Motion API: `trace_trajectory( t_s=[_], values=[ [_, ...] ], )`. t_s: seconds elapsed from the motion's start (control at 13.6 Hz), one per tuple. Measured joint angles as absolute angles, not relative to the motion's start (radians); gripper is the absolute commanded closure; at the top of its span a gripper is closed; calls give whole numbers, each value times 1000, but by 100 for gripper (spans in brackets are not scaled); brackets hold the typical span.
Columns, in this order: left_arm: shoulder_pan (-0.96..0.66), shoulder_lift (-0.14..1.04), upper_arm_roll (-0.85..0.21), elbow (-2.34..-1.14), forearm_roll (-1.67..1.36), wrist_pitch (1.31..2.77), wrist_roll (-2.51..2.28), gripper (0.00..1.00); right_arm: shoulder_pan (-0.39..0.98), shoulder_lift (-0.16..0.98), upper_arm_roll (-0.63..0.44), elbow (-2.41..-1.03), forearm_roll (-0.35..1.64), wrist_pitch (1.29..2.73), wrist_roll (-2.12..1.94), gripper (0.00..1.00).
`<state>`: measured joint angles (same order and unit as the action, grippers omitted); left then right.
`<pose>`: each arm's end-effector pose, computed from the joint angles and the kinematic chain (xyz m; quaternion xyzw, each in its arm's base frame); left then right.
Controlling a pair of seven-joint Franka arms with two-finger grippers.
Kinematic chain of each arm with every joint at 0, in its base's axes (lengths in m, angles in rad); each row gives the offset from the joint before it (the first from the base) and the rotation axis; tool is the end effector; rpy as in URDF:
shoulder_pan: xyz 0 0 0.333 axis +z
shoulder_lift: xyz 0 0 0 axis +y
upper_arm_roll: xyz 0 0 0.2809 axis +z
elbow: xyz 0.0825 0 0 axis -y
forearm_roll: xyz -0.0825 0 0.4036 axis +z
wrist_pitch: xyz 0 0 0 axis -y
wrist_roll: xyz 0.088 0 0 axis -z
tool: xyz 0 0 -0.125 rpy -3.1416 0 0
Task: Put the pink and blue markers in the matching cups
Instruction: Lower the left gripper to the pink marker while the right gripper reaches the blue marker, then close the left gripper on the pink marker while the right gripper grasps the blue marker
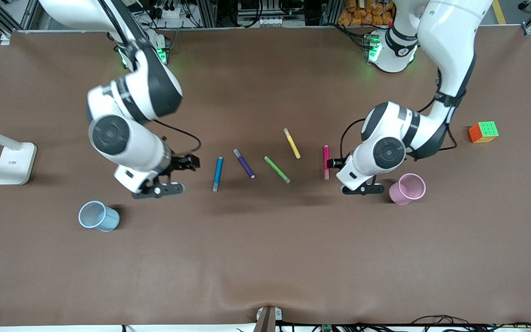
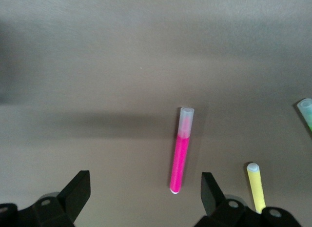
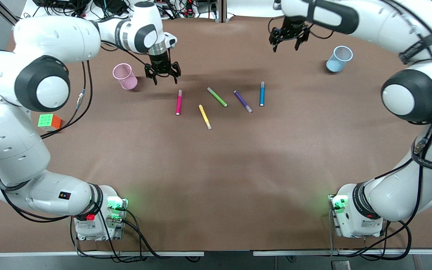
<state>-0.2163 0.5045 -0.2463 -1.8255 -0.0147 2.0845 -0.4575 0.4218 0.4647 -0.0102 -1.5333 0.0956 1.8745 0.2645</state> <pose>0.5501 -0.2744 0.1874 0.9911 0.0096 -0.1326 0.0083 0.6132 0.2781 0.3205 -0.9956 -0.0566 0.0722 0.0195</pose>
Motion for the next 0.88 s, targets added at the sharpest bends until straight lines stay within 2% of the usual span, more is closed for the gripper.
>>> trace_trajectory(
  t_s=[0.29, 0.37, 0.66, 0.88],
  values=[
    [-266, 582, -248, -1771, -16, 2089, -467, 0, 447, 594, -11, -1541, 95, 2023, 266, 0],
    [-274, 604, -248, -1758, -16, 2093, -471, 3, 452, 618, -11, -1543, 95, 2051, 267, 0],
    [-277, 680, -246, -1723, -16, 2106, -472, 20, 482, 666, -11, -1608, 95, 2185, 321, 0],
    [-277, 690, -246, -1718, -16, 2106, -472, 33, 540, 675, -12, -1636, 94, 2219, 413, 0]
  ],
)
